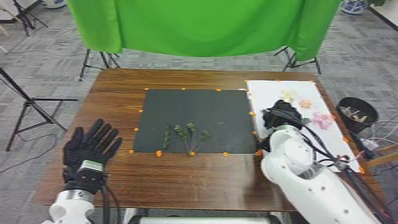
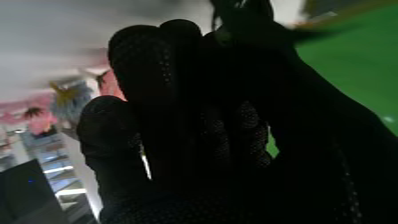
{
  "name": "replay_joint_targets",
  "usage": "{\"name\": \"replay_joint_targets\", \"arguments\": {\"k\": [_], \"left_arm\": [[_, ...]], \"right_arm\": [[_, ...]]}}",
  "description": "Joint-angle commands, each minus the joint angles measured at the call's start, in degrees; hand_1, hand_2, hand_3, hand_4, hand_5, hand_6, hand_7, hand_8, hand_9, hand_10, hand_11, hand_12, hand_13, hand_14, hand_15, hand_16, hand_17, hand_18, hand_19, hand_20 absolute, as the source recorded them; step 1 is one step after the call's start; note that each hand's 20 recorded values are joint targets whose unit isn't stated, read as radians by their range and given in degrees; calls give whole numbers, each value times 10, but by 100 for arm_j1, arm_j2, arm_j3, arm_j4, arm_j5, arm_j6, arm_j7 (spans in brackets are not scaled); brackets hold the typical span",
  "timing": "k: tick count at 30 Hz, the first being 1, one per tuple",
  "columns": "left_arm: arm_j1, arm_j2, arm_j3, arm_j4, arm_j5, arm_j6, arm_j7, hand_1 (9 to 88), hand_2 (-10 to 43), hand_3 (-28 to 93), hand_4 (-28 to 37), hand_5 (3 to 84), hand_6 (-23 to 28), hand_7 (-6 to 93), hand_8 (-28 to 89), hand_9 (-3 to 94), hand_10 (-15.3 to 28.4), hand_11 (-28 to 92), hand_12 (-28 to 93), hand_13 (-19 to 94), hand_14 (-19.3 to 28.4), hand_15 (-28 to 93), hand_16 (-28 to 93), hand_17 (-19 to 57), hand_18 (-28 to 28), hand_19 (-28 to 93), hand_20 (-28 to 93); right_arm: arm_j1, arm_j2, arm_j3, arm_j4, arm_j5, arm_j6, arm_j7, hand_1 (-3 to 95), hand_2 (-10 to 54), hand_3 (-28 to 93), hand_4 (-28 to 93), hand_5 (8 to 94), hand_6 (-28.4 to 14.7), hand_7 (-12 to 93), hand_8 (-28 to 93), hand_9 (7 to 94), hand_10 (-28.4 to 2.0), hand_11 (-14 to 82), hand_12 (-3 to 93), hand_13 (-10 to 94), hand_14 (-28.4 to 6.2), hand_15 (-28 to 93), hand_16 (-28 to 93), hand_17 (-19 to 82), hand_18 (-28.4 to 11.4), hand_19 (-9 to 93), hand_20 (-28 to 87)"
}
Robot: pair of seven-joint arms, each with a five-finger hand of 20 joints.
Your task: Arrange flowers
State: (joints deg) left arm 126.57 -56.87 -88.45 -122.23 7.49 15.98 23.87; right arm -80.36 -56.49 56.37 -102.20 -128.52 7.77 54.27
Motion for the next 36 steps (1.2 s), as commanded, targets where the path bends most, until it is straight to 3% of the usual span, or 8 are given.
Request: {"name": "replay_joint_targets", "arguments": {"k": [1,6,11,13,23,28,33,36], "left_arm": [[86,126,-157,-111,143,-190,132,263,158,705,-283,412,104,136,-84,338,167,244,103,233,173,410,-88,-63,150,377,77],[71,163,-244,-119,150,-164,158,263,157,704,-283,412,104,134,-84,338,166,239,104,233,172,405,-84,-63,150,374,77],[-75,140,-200,-78,166,-131,92,265,158,701,-283,412,104,135,-83,337,166,236,105,232,171,403,-81,-63,149,371,77],[-80,213,-133,-87,78,-95,163,265,158,700,-283,412,103,134,-83,336,166,235,105,230,170,401,-81,-62,149,371,78],[-68,106,-48,-77,29,-33,-19,265,158,701,-283,412,104,132,-83,336,167,234,107,225,171,399,-79,-63,148,369,80],[-21,76,-105,-148,-22,304,-49,266,165,700,-283,414,104,132,-83,336,168,235,107,225,171,400,-79,-64,149,370,81],[43,62,-147,-141,-40,210,-34,265,168,704,-283,414,105,135,-83,335,169,241,108,224,172,402,-80,-65,149,374,80],[43,34,-151,-138,-65,186,-46,265,167,704,-283,413,105,135,-83,334,169,241,107,223,172,405,-81,-66,149,375,80]], "right_arm": [[-309,312,59,-1208,407,129,-4,482,-95,932,-43,688,-18,614,157,937,-117,140,438,806,-120,456,454,369,-267,908,452],[-261,57,-445,-1418,719,448,-9,473,-95,932,-11,691,-18,613,154,937,-124,151,430,799,-127,483,448,366,-276,915,458],[-72,-450,-945,-1105,705,587,71,469,-95,932,1,696,-21,617,151,937,-126,161,421,796,-130,498,442,366,-281,917,464],[-29,-654,-1030,-955,714,602,205,470,-95,932,-3,696,-21,618,152,937,-127,162,423,795,-130,500,441,366,-281,917,465],[-22,-958,-1180,-552,243,899,649,498,-95,925,-68,660,-24,650,141,923,-125,154,437,769,-128,541,421,371,-284,922,457],[-141,-848,-1117,-603,297,631,699,501,-95,863,-149,525,-58,732,86,789,-147,262,418,683,-142,631,369,359,-284,931,430],[-231,-831,-1002,-601,449,592,741,502,-95,829,-179,424,-84,769,12,669,-183,340,373,644,-153,650,326,347,-284,929,403],[-248,-814,-1012,-606,429,606,742,493,-95,834,-195,408,-104,698,-68,617,-202,387,323,628,-160,646,298,338,-283,921,381]]}}
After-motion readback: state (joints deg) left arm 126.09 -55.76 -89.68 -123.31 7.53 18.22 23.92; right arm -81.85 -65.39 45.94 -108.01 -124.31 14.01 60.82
